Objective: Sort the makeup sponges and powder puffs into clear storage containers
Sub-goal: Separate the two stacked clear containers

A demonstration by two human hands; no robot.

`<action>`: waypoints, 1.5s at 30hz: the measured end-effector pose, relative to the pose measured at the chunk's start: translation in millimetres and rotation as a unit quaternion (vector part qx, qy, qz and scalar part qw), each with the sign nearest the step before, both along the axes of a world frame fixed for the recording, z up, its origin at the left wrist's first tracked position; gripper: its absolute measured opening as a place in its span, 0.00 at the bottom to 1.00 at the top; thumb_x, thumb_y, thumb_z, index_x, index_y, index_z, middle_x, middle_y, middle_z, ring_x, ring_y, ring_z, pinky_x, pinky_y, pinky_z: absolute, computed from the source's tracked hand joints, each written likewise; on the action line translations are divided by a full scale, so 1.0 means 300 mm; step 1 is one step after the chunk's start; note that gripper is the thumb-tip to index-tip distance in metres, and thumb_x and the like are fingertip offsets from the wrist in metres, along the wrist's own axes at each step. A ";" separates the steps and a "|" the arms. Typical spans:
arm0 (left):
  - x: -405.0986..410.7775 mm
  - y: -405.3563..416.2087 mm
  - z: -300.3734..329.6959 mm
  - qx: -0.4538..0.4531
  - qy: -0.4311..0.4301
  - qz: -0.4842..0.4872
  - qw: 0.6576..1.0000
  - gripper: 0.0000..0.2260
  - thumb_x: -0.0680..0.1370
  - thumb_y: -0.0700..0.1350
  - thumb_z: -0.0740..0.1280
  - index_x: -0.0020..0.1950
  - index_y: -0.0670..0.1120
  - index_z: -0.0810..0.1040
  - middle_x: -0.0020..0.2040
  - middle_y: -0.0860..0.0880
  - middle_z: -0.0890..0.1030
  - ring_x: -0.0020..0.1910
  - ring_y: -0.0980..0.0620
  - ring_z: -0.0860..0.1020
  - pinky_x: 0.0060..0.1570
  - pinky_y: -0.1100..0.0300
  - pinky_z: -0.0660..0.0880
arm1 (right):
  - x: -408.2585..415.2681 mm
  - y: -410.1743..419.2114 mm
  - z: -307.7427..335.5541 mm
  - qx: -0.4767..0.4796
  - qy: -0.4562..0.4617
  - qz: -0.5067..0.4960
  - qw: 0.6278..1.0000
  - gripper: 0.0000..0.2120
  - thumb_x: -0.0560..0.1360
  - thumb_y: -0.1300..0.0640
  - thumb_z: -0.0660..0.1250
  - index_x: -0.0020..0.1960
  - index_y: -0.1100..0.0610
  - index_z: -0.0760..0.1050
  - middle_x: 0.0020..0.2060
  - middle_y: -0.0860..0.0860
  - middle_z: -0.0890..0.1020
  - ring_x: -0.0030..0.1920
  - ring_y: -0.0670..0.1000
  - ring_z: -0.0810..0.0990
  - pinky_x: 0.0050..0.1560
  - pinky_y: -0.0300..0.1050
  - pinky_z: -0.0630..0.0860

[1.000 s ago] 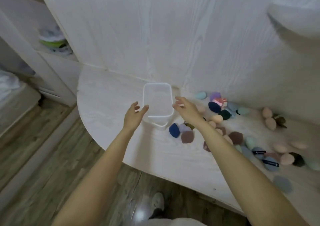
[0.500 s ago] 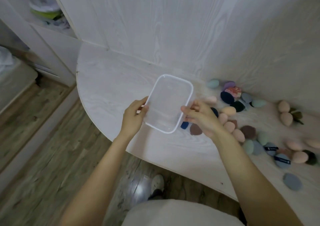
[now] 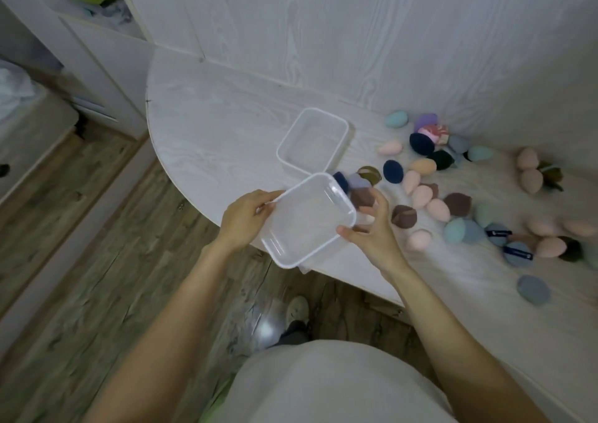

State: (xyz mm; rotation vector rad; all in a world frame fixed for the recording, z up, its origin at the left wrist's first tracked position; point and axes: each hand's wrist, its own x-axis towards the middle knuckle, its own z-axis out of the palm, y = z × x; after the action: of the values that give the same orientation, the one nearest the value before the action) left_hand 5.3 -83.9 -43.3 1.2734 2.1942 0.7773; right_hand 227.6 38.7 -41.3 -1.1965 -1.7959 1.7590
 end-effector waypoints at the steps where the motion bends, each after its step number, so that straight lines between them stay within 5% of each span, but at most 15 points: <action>1: -0.006 0.005 -0.013 -0.006 -0.016 0.017 1.000 0.16 0.80 0.44 0.58 0.62 0.61 0.75 0.52 0.55 0.79 0.50 0.54 0.75 0.48 0.59 0.67 | 0.009 0.004 -0.009 0.007 -0.002 0.020 1.000 0.38 0.71 0.63 0.71 0.73 0.48 0.53 0.68 0.49 0.63 0.63 0.49 0.70 0.55 0.42 0.77; 6: -0.020 0.068 -0.055 -0.004 -0.091 0.082 0.992 0.11 0.79 0.44 0.63 0.58 0.52 0.80 0.58 0.54 0.80 0.56 0.53 0.77 0.53 0.65 0.67 | 0.004 0.007 -0.042 0.183 -0.168 0.180 0.952 0.32 0.72 0.69 0.66 0.72 0.50 0.61 0.70 0.50 0.58 0.52 0.48 0.74 0.50 0.33 0.75; 11: -0.030 0.038 -0.061 0.073 -0.317 0.253 0.911 0.16 0.80 0.52 0.58 0.66 0.49 0.73 0.65 0.51 0.74 0.63 0.53 0.71 0.66 0.54 0.66 | -0.026 0.032 -0.027 0.398 -0.290 0.259 0.831 0.28 0.73 0.49 0.69 0.70 0.55 0.66 0.67 0.54 0.69 0.60 0.55 0.74 0.56 0.47 0.75; 14: -0.017 -0.025 -0.082 0.083 -0.401 0.311 0.858 0.17 0.82 0.52 0.54 0.65 0.45 0.72 0.60 0.48 0.76 0.57 0.50 0.74 0.56 0.55 0.71 | -0.045 0.046 0.000 0.466 -0.243 0.243 0.816 0.26 0.72 0.41 0.67 0.62 0.56 0.75 0.63 0.53 0.73 0.61 0.54 0.71 0.57 0.49 0.74; 17: -0.009 -0.058 -0.080 0.079 -0.428 0.276 0.857 0.15 0.82 0.51 0.54 0.59 0.46 0.76 0.55 0.49 0.78 0.54 0.51 0.76 0.47 0.60 0.73 | -0.089 0.046 0.031 0.433 -0.187 0.187 0.862 0.24 0.74 0.40 0.63 0.58 0.58 0.74 0.57 0.52 0.77 0.56 0.51 0.74 0.50 0.47 0.75; 20: -0.035 -0.053 -0.080 0.068 -0.415 0.244 0.874 0.14 0.80 0.50 0.60 0.62 0.46 0.75 0.57 0.53 0.77 0.56 0.53 0.75 0.50 0.61 0.73 | -0.156 0.057 0.074 0.399 -0.182 0.135 0.888 0.23 0.75 0.37 0.53 0.52 0.56 0.70 0.46 0.49 0.76 0.46 0.49 0.74 0.42 0.45 0.72; 23: -0.068 -0.041 -0.099 0.025 -0.259 0.178 0.949 0.20 0.76 0.42 0.68 0.68 0.46 0.71 0.59 0.54 0.75 0.56 0.55 0.73 0.55 0.62 0.69 | -0.237 0.117 0.100 0.373 -0.204 0.085 0.901 0.17 0.78 0.41 0.54 0.47 0.55 0.66 0.37 0.49 0.75 0.38 0.50 0.73 0.36 0.45 0.67; 25: -0.082 -0.030 -0.108 0.025 -0.194 0.175 0.965 0.20 0.75 0.38 0.68 0.66 0.46 0.72 0.57 0.54 0.75 0.54 0.56 0.73 0.54 0.65 0.67 | -0.294 0.177 0.107 0.346 -0.209 0.041 0.914 0.16 0.78 0.43 0.55 0.49 0.57 0.65 0.34 0.53 0.76 0.34 0.54 0.74 0.34 0.49 0.70; 30: -0.147 -0.027 -0.161 -0.022 -0.091 0.192 0.977 0.15 0.78 0.43 0.64 0.64 0.45 0.74 0.56 0.48 0.78 0.52 0.51 0.75 0.52 0.61 0.69 | -0.371 0.305 0.063 0.260 -0.205 0.008 0.944 0.13 0.76 0.50 0.66 0.54 0.58 0.69 0.41 0.54 0.78 0.39 0.54 0.77 0.43 0.49 0.75; 34: -0.191 -0.034 -0.207 -0.065 -0.062 0.168 0.982 0.14 0.79 0.47 0.60 0.63 0.46 0.75 0.52 0.44 0.79 0.52 0.45 0.76 0.50 0.53 0.72 | -0.385 0.301 -0.018 0.144 -0.234 0.008 0.961 0.19 0.78 0.44 0.58 0.52 0.60 0.70 0.42 0.54 0.77 0.42 0.53 0.76 0.38 0.43 0.69; 40: -0.206 0.029 -0.204 -0.051 -0.058 0.191 0.979 0.14 0.80 0.46 0.59 0.64 0.46 0.74 0.51 0.44 0.77 0.51 0.45 0.75 0.47 0.56 0.67 | -0.453 0.339 -0.058 0.016 -0.139 -0.051 0.989 0.19 0.79 0.44 0.56 0.57 0.58 0.74 0.53 0.54 0.80 0.52 0.52 0.79 0.58 0.48 0.73; 45: -0.207 0.124 -0.196 -0.017 -0.084 0.201 0.976 0.18 0.81 0.54 0.55 0.61 0.45 0.76 0.52 0.47 0.78 0.51 0.49 0.75 0.46 0.59 0.66 | -0.513 0.431 -0.028 -0.073 -0.039 -0.083 0.993 0.17 0.81 0.50 0.57 0.66 0.57 0.67 0.60 0.52 0.75 0.56 0.50 0.76 0.53 0.38 0.74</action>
State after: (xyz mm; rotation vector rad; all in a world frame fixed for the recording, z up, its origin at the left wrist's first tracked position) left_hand -56.8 -46.6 -102.0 0.7219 2.3403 0.9548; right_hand 73.8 168.1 -49.8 -1.4467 -1.5810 1.7943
